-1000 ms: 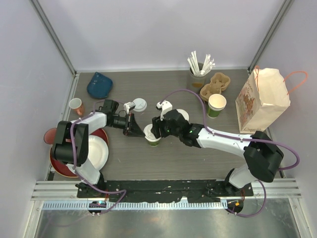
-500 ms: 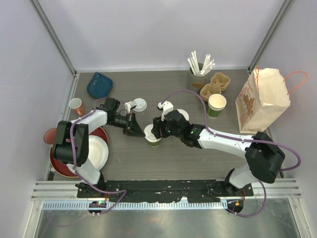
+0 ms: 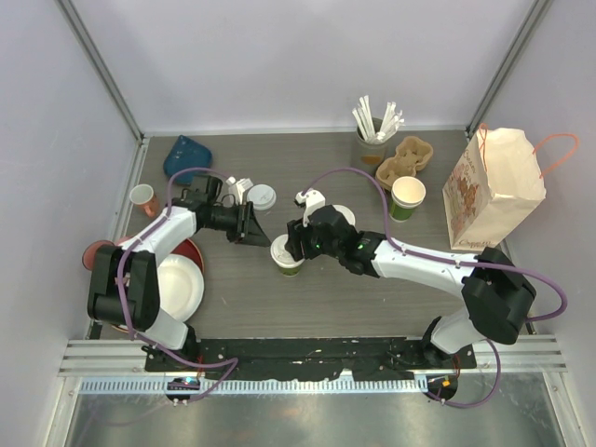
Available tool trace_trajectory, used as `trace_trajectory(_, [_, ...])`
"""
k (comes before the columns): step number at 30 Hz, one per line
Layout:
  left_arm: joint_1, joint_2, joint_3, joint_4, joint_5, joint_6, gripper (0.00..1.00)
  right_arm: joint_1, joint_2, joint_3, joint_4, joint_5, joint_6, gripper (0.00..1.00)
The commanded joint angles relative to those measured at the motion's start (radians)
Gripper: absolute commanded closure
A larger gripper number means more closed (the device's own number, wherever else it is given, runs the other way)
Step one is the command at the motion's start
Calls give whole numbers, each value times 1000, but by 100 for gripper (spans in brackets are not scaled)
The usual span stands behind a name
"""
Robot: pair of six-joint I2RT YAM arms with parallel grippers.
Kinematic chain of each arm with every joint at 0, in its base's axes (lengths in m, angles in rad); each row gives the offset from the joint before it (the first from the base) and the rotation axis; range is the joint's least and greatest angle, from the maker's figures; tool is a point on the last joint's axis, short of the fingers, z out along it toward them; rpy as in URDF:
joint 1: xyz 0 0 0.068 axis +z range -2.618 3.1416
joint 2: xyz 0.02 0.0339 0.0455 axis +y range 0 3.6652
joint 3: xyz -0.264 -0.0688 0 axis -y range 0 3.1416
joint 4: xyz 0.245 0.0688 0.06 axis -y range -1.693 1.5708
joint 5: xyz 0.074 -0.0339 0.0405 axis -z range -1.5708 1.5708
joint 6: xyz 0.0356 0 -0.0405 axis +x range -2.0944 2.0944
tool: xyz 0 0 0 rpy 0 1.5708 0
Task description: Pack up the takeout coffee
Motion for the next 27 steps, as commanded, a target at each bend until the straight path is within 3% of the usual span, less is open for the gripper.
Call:
trace_trajectory(1, [-7,-12,-5,15,-27,-1,72,2,-14,23,-56,13,-21,42])
trace_trajectory(12, [-48,86,-43,87,-32,-44,73,2,-14,14,-54,14,-11,42])
trace_trajectory(17, [-48,123,-14,45,-37,-26,74,2,-20,10,-56,26,-11,42])
trace_trajectory(27, [-20,-32,73,9,-152,22,68,2,-46,103,-128,54,-77,35])
